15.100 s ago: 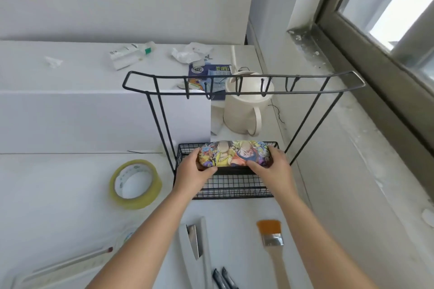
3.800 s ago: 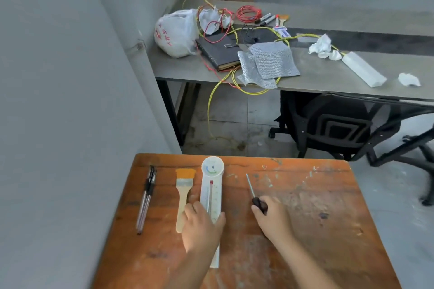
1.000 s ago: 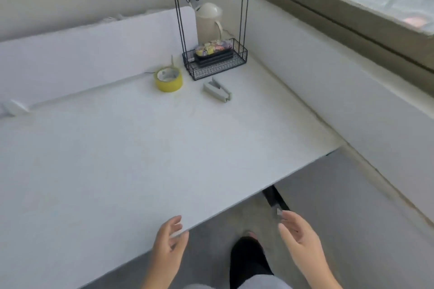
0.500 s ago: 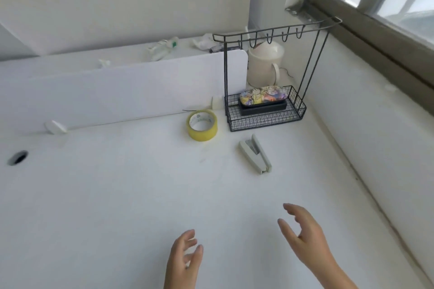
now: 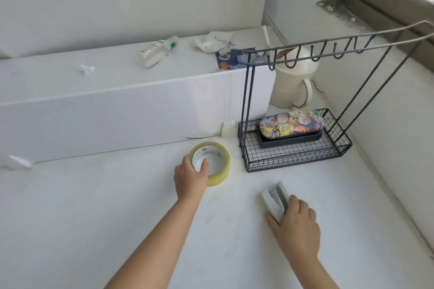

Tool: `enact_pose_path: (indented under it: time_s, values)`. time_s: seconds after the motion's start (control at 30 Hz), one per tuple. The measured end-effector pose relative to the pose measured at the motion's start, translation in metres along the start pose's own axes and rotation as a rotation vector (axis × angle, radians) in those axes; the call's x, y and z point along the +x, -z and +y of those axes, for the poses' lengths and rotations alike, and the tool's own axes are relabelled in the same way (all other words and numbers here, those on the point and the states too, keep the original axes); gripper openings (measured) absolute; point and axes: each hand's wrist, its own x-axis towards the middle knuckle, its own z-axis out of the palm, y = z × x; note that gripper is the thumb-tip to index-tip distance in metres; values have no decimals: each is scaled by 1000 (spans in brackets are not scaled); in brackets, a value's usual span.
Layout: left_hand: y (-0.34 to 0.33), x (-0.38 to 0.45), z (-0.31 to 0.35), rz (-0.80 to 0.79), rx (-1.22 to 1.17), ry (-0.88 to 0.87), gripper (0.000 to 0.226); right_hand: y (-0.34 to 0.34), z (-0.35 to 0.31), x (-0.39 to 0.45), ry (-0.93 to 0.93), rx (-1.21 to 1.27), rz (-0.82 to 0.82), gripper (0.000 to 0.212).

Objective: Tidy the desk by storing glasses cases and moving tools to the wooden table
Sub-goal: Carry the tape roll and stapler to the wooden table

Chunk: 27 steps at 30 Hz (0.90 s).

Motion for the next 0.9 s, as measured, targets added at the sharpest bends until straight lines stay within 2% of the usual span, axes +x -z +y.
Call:
enact_pose_path:
  time_s: [0.07,0.13,0.23,0.3,0.37,0.43,0.5,0.63,0.8,0.9]
  values:
    - [-8,9,0,3,48,60,49,-9,4,0,62,-44,102,58]
    - [-11,12,-4,0,65,105,39,-9,6,2,84,-67,118,55]
    - [-11,9,-11,14,27,75,24,-8,7,1,84,-43,42,60]
    - [-6,-4,-16,18,-33,46,17,0,10,-5,111,52,13,56]
    - [2,-25,-25,22,-90,26,13,14,15,-11,43,306,56,45]
    - [14,-54,-38,5,-141,22,20,29,23,-25,-7,547,-16,36]
    - [28,-94,-55,-53,-239,51,26,43,37,-48,34,698,-41,38]
    - [57,-182,-100,-131,-266,139,25,58,67,-112,81,715,-123,36]
    - [78,-294,-152,-35,-395,222,23,62,109,-209,104,743,-241,28]
    - [84,-344,-173,-43,-423,249,26,59,128,-270,65,784,-262,37]
